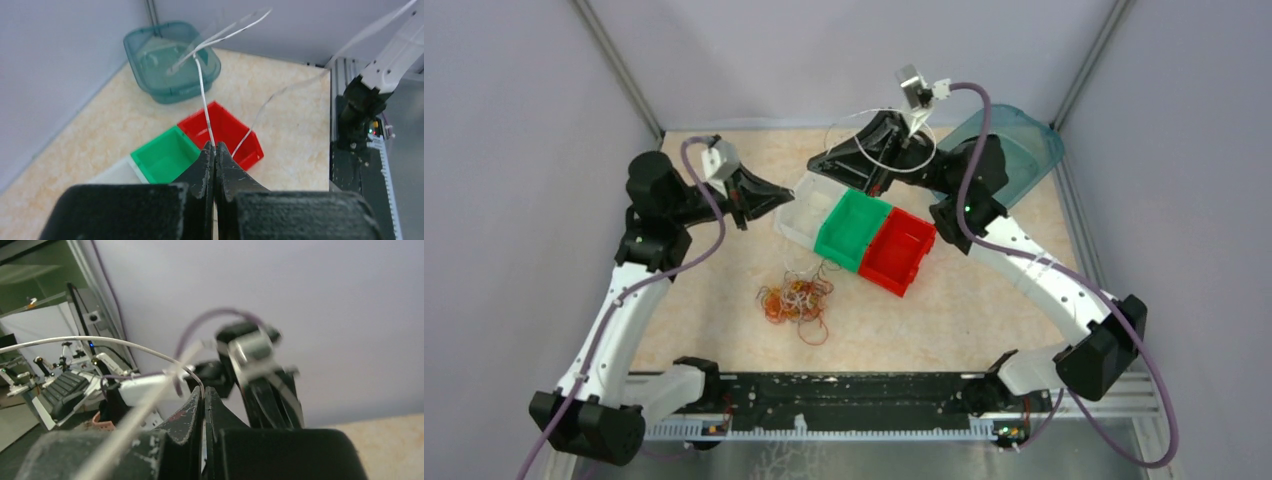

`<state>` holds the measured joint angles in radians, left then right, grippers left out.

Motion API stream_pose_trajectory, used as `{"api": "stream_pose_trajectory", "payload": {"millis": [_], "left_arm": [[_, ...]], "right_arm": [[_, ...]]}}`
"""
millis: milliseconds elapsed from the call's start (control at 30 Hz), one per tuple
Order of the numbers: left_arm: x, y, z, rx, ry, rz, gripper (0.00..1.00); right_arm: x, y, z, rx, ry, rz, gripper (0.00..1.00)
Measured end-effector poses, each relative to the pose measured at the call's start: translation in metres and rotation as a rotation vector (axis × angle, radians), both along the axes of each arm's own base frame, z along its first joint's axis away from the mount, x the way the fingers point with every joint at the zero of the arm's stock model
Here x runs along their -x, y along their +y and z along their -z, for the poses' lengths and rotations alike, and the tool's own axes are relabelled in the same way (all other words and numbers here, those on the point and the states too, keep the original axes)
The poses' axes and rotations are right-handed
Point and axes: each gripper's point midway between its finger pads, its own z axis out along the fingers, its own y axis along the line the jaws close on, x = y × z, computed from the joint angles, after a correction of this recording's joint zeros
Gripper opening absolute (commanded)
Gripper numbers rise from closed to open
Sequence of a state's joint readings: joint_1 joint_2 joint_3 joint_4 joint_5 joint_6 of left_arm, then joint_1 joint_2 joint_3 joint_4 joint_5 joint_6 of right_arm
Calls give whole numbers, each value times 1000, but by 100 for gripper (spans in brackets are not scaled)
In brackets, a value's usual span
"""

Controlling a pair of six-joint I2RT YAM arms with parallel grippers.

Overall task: Untangle the cables
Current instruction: Untie the cable.

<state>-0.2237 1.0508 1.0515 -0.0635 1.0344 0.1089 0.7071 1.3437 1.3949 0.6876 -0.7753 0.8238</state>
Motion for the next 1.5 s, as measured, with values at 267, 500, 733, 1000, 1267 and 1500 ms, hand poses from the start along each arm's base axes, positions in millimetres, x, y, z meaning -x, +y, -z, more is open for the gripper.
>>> {"api": "stream_pose_trajectory", "payload": {"millis": [267, 500, 733, 1000, 1267, 1500], "left_arm": [[22, -1, -94, 132, -76, 23, 0], [31, 0, -129, 179, -115, 22, 0], [14, -2, -141, 187, -121, 6, 0], [17, 0, -171, 214, -170, 1, 0], [21, 2, -185, 225, -211, -13, 0], [19, 3, -186, 231, -212, -27, 0]], "right_arm": [[-31, 17, 87, 184, 136, 66, 2], [-40, 19, 129, 287, 137, 125, 11], [-37, 59, 188, 433, 148, 106, 30], [-47, 90, 226, 513, 178, 104, 33], [-41, 93, 212, 465, 144, 60, 8], [-43, 99, 198, 437, 140, 50, 0]]}}
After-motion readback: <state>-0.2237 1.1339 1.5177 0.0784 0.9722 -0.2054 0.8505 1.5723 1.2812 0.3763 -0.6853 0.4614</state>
